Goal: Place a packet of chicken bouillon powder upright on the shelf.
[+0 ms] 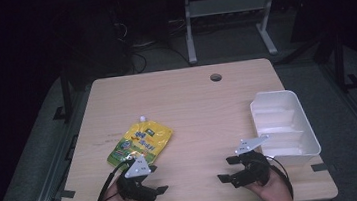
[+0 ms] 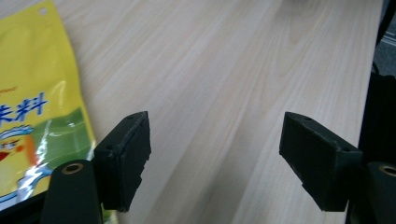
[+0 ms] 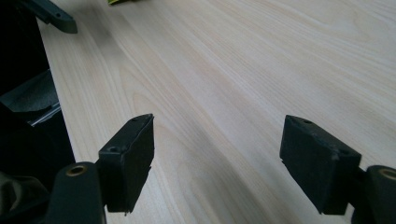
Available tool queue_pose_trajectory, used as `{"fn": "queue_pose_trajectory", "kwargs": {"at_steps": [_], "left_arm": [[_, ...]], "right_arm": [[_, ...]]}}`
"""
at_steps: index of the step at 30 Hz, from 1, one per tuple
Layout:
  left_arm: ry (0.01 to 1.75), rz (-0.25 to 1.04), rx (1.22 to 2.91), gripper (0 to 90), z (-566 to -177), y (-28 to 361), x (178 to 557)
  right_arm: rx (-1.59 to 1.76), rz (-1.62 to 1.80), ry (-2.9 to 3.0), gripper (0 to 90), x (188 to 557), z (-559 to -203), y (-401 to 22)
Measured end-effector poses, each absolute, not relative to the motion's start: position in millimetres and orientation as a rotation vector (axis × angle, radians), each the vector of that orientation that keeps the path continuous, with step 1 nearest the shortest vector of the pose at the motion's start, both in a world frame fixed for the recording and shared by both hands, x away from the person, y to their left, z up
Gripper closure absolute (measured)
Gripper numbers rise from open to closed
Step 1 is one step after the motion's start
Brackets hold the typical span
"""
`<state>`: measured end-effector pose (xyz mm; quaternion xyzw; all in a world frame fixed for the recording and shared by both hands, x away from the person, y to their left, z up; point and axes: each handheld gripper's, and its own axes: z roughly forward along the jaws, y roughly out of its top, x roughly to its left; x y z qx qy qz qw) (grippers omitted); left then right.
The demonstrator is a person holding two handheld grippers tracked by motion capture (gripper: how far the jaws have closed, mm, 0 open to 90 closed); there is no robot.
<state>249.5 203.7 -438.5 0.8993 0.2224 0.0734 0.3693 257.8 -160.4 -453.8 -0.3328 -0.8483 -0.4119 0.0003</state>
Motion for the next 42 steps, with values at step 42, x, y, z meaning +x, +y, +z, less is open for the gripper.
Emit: {"fn": "queue_pose_trajectory", "kwargs": {"at_steps": [42], "left_arm": [[0.949,0.323,2.142,53.6,-436.6,298.7,292.6]], "right_arm": [[-0.905,-1.248,-2.707,22.7,343.2,-412.0,-56.0]]}}
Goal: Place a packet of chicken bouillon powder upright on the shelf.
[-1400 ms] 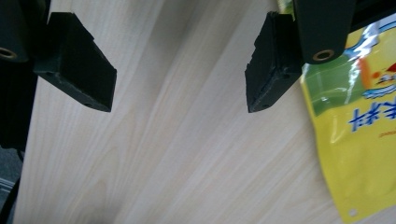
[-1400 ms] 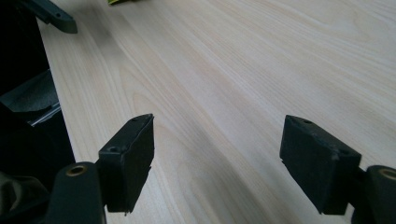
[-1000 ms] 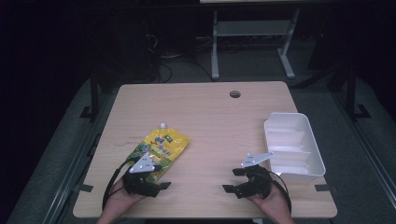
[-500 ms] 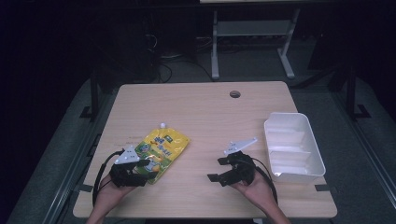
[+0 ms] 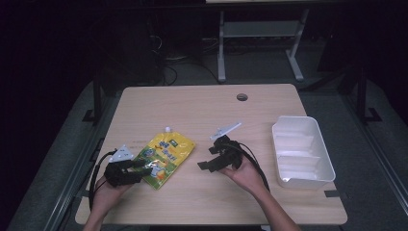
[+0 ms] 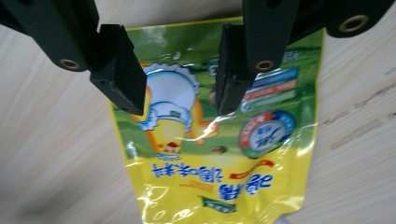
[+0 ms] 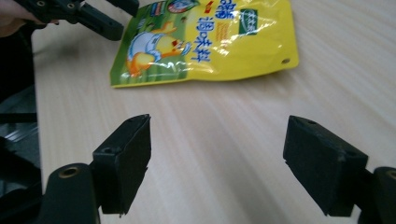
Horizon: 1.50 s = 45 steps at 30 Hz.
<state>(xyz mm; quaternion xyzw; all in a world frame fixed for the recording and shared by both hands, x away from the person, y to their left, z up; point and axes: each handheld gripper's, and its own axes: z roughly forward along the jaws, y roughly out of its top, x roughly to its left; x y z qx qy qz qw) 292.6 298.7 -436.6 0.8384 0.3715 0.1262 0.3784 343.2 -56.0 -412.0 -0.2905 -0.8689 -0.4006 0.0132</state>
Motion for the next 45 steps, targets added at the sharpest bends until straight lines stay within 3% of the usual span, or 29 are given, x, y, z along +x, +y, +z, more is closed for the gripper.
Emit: {"fn": "queue_pose_trajectory", "kwargs": {"at_steps": [14,29,36,37,45], "left_arm": [[1.032,0.332,2.169,71.0,-444.2,305.4,299.2],[1.044,0.353,2.19,72.6,-446.1,303.2,298.8],[1.043,0.346,2.188,72.6,-446.8,303.8,299.0],[1.042,0.344,2.186,72.5,-447.1,304.1,299.4],[1.045,0.345,2.189,72.5,-447.9,303.9,299.7]], "right_arm": [[-0.936,-1.206,-2.725,24.1,389.0,-404.8,-16.0],[-1.107,-1.1,-2.694,28.3,423.6,-431.7,1.5],[-1.171,-1.069,-2.614,39.4,432.8,-450.7,7.6],[-1.182,-1.058,-2.59,44.8,433.7,-456.0,8.9],[-1.177,-1.165,-2.472,58.9,427.8,-458.0,7.3]]}}
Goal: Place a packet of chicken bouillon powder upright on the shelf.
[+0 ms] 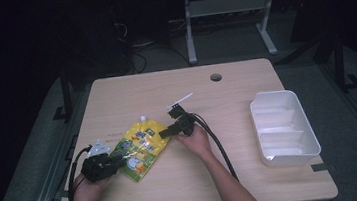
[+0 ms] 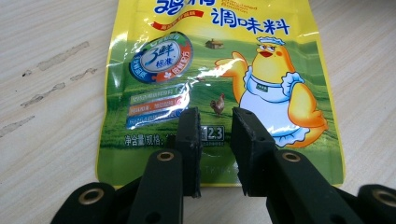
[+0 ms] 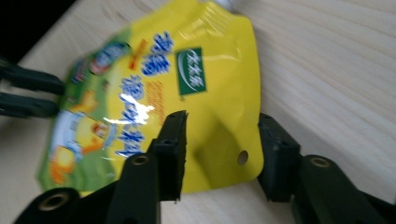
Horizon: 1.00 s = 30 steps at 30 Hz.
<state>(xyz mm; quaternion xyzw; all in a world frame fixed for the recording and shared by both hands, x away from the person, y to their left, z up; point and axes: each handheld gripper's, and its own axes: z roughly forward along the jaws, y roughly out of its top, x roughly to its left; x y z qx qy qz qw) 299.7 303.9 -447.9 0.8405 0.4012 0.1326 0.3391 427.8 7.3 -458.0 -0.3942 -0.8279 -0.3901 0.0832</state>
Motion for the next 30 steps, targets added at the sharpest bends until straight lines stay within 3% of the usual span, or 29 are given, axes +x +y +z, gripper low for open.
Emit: {"fn": "queue_pose_trajectory", "kwargs": {"at_steps": [8,13,27,30], "left_arm": [[1.042,0.339,2.185,71.3,-448.4,304.2,299.7],[1.035,0.322,2.176,69.3,-448.7,304.9,300.1],[1.015,0.289,2.053,56.4,-439.3,313.3,298.5],[1.015,0.284,2.034,49.6,-438.2,314.3,298.3]], "right_arm": [[-1.162,-1.164,-2.402,64.0,423.5,-467.1,17.3],[-1.178,-1.197,-2.337,79.6,424.9,-473.4,19.4],[-1.122,-1.344,-2.337,87.9,415.8,-441.3,5.4],[-1.093,-1.382,-2.357,89.1,411.0,-427.8,0.7]]}}
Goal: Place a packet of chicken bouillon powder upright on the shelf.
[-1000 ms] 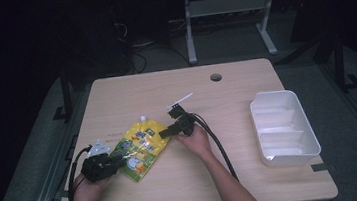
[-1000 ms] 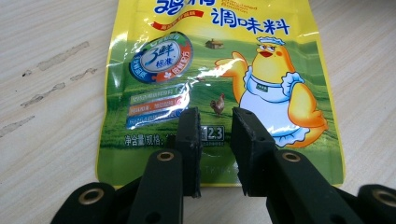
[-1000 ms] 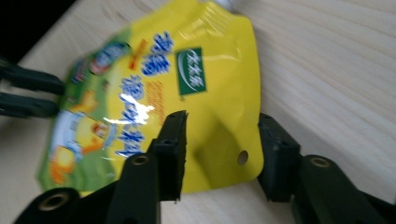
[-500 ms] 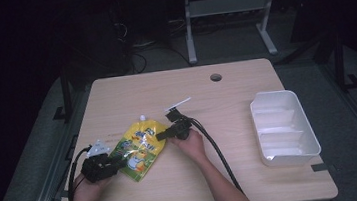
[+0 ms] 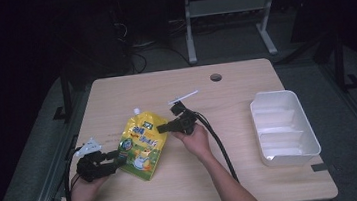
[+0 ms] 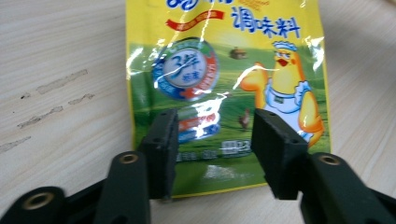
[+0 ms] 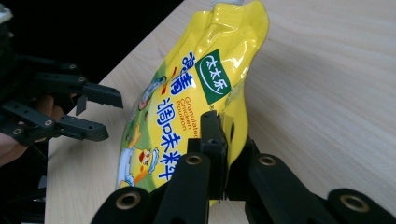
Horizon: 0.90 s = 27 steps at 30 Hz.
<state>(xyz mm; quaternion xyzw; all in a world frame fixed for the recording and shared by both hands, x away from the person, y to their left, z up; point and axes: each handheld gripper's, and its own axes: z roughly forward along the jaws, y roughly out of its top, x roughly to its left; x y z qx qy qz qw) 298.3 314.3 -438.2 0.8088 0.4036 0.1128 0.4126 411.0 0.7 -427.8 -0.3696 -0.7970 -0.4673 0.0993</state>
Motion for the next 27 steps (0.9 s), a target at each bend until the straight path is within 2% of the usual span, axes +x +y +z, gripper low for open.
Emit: {"fn": "queue_pose_trajectory", "kwargs": {"at_steps": [13,27], "left_arm": [[1.001,0.244,1.957,26.5,-437.2,315.8,299.1],[0.884,0.23,1.95,20.7,-434.8,307.1,295.1]], "right_arm": [[-0.941,-1.476,-2.453,89.4,390.3,-384.0,-8.2],[-0.635,-1.51,-2.659,89.7,351.7,-336.3,0.3]]}}
